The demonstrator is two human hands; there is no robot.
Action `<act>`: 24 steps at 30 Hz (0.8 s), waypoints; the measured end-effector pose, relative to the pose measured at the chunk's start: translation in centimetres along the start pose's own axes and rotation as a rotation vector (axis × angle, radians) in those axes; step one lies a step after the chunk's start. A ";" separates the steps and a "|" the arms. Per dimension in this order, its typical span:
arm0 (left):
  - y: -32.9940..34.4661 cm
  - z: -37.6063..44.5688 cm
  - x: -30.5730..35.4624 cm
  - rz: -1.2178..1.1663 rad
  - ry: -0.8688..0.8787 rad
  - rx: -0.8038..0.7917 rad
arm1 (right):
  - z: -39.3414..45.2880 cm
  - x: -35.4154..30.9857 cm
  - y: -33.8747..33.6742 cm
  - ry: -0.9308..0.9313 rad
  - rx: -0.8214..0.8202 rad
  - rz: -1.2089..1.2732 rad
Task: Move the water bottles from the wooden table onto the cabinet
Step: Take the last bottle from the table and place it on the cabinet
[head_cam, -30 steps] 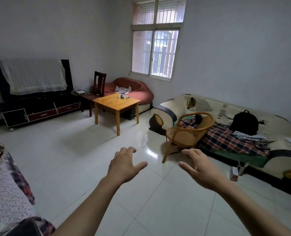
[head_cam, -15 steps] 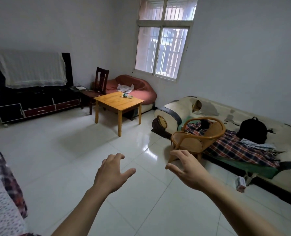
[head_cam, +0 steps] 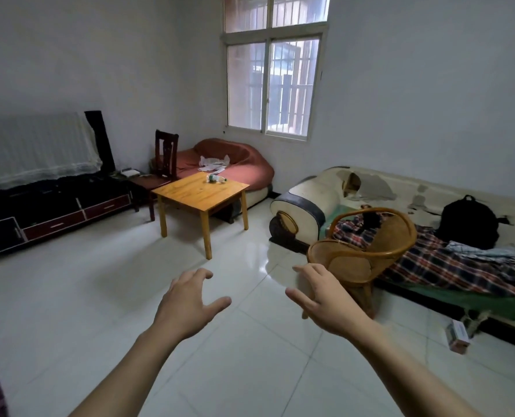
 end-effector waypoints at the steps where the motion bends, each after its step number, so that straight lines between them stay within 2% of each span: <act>1: 0.4 1.8 0.2 -0.002 0.001 -0.002 | 1.7 0.4 -0.1 0.005 -0.011 -0.004; 10: 3.0 14.2 -1.9 0.021 -0.010 -0.040 | 15.3 1.8 -1.2 0.005 -0.017 -0.031; 24: 3.7 35.5 -13.3 -0.093 0.064 -0.045 | 36.0 -3.7 2.3 0.046 0.022 -0.152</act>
Point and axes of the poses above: each hand's wrist, its own z-axis towards the middle knuckle, its own y-axis out of the palm, x = y × z, the point moved 4 cm from there along z, towards the middle knuckle, and after that the axes turned 12 degrees about y, right-handed, at the moved point
